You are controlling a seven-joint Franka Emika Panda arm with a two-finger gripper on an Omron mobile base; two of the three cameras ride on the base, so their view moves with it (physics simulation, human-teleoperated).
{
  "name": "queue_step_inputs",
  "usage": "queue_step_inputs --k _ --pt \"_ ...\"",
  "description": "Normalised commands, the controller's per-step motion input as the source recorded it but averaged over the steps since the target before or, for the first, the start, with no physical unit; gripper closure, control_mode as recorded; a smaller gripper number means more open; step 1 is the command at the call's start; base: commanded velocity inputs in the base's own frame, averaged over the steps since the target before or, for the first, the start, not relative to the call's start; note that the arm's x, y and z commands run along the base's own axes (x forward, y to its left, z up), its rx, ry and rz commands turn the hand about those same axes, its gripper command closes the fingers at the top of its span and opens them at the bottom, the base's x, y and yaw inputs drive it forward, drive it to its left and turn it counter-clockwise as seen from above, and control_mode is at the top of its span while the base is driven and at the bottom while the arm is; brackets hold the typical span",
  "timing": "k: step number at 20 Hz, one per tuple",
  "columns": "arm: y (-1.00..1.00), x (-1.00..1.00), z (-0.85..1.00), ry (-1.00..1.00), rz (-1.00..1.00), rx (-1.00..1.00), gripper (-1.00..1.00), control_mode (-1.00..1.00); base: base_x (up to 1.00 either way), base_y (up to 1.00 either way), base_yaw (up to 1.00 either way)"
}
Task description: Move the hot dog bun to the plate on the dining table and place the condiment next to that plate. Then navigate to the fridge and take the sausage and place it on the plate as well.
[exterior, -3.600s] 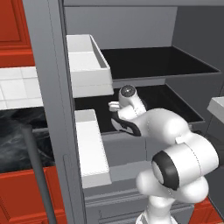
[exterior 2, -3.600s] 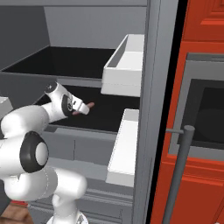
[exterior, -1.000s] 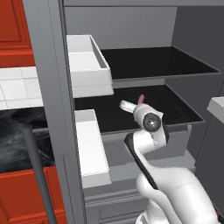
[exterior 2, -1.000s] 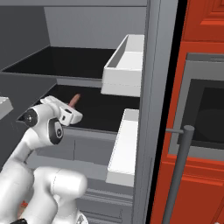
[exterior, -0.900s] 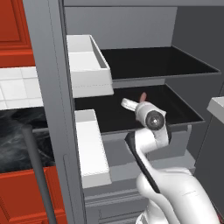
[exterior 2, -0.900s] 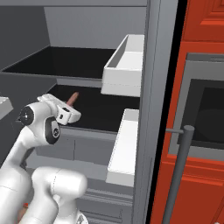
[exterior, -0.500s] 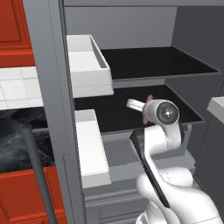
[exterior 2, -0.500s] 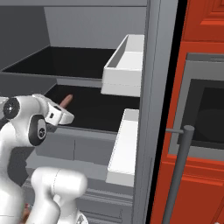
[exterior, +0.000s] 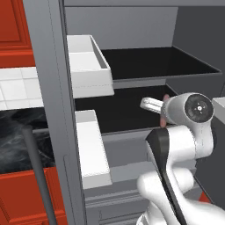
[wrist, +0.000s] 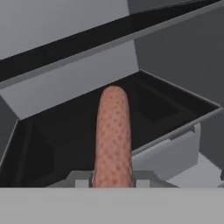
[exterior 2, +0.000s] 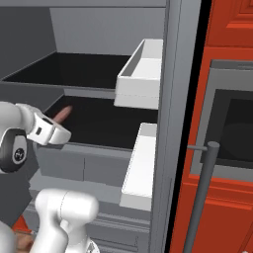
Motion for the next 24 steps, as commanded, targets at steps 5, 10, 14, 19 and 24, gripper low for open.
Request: queue_step_inputs --k 5,10,14,19,24 --pt "-0.02 -0.80 0.31 0.06 0.00 0.00 1.00 -1.00 0.00 0.00 0.00" --pt "0.00 -0.63 0.11 0.00 -0.03 -0.01 1.00 -1.00 0.00 0.00 0.00" --pt "0.04 -0.08 0.00 0.00 0.00 -0.02 1.00 -1.00 0.00 0.00 0.00" --pt "0.01 -0.01 0.00 0.00 0.00 0.00 1.00 1.00 -0.18 0.00 -0.22" --pt "0.00 0.00 0.00 0.00 0.00 0.00 1.00 1.00 -0.58 0.02 -0.65"
